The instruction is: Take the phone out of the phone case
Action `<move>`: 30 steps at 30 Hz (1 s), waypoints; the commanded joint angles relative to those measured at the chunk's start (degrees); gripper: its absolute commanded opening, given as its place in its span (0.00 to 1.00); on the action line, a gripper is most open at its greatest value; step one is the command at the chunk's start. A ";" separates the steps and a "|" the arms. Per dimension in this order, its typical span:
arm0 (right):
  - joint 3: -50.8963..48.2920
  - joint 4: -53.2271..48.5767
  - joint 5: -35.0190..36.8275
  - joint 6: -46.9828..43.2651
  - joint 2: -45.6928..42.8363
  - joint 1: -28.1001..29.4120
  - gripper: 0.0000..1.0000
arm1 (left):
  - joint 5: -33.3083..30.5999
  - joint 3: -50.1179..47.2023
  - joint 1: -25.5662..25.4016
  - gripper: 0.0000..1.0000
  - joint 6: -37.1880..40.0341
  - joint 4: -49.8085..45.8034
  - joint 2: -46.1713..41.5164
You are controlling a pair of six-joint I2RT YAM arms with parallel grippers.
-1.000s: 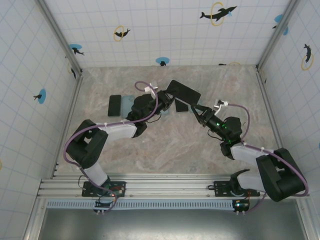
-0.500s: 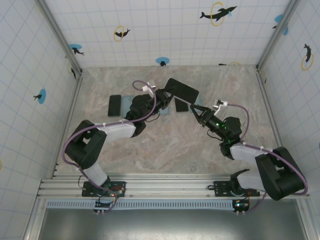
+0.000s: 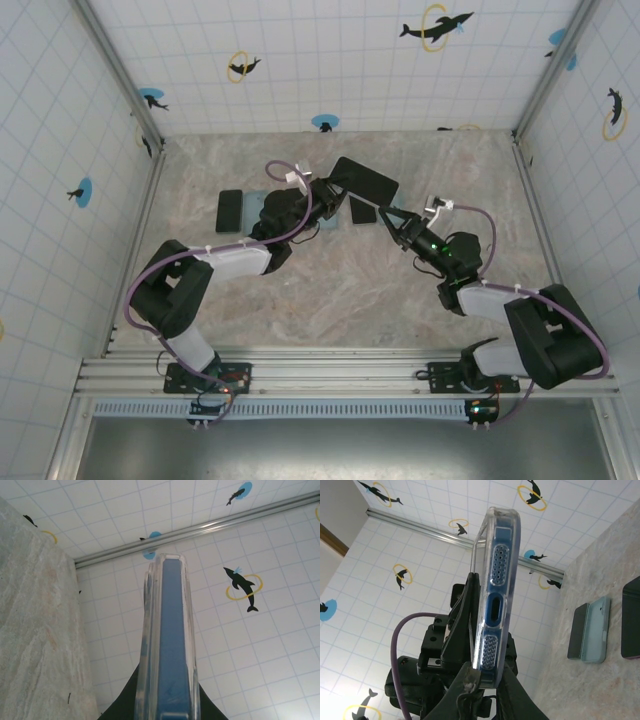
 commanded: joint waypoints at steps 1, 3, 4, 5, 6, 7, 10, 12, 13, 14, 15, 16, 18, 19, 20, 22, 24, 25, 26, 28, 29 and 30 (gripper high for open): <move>1.22 0.11 -1.27 -2.74 0.51 -0.42 0.11 | 1.91 3.12 0.16 0.00 -1.51 4.81 -1.50; 1.44 -1.00 -2.38 -6.58 -0.05 -0.46 0.11 | 2.33 3.47 0.20 0.00 -3.21 5.58 -1.21; 1.66 -2.61 -2.96 -9.75 -0.64 -0.43 0.10 | 2.64 3.62 0.15 0.00 -4.61 6.28 -1.11; 1.81 -4.86 -3.54 -13.30 -1.41 -0.44 0.10 | 3.19 3.83 0.18 0.00 -6.65 7.60 -0.89; 1.97 -6.87 -3.98 -16.60 -1.95 -0.42 0.09 | 3.71 3.99 0.15 0.00 -8.82 9.66 -0.53; 2.02 -9.29 -4.43 -19.77 -2.68 -0.53 0.09 | 4.62 4.16 0.19 0.00 -11.28 12.37 0.04; 1.84 -14.00 -5.19 -26.67 -3.86 -1.01 0.08 | 6.13 4.79 0.06 0.00 -17.31 17.80 0.92; 1.69 -16.88 -5.29 -29.31 -3.98 -1.81 0.07 | 6.66 4.89 -0.34 0.00 -17.51 17.35 0.30; 1.25 -17.00 -5.29 -29.35 -3.91 -2.41 0.06 | 6.92 5.03 -0.52 0.00 -16.78 16.32 -0.31; 0.78 -16.35 -5.29 -28.87 -3.67 -3.14 0.06 | 7.23 5.23 -0.74 0.00 -16.05 15.27 -0.92; 0.42 -16.02 -5.35 -28.66 -3.43 -3.63 0.06 | 7.35 5.31 -0.92 0.00 -15.58 14.50 -1.37; 0.35 -16.23 -5.53 -28.81 -3.21 -4.05 0.05 | 7.49 5.32 -1.10 0.00 -15.35 14.09 -1.83; 0.67 -18.08 -5.39 -30.30 -3.10 -4.24 0.05 | 7.76 5.33 -1.39 0.00 -15.41 14.08 -2.24; 0.87 -19.43 -5.05 -31.10 -3.10 -4.41 0.05 | 7.92 5.33 -1.55 0.00 -15.51 14.08 -2.46; 0.74 -19.60 -4.78 -31.35 -2.97 -4.66 0.05 | 8.16 5.33 -1.78 0.00 -15.58 13.98 -2.59; 0.86 -20.22 -4.67 -31.26 -2.66 -5.26 0.04 | 8.46 5.33 -2.22 0.00 -15.60 13.85 -2.99; 1.13 -21.50 -4.59 -32.26 -2.32 -5.33 0.04 | 8.48 5.37 -2.52 0.00 -15.45 13.71 -3.46; 1.15 -22.08 -4.41 -32.55 -2.18 -5.30 0.04 | 8.65 5.49 -2.61 0.00 -15.38 13.61 -3.62; 1.06 -22.29 -4.32 -32.89 -2.13 -5.34 0.04 | 8.87 5.65 -2.70 0.00 -15.13 13.19 -3.85; 1.11 -23.77 -3.80 -34.16 -2.05 -5.31 0.04 | 9.01 5.77 -2.81 0.00 -14.65 12.36 -4.33; 1.20 -24.77 -3.41 -34.95 -2.05 -5.44 0.03 | 9.15 5.77 -2.81 0.00 -14.40 12.02 -4.55; 1.21 -25.32 -3.15 -35.56 -2.13 -5.55 0.03 | 9.15 5.77 -2.85 0.00 -14.14 11.80 -4.77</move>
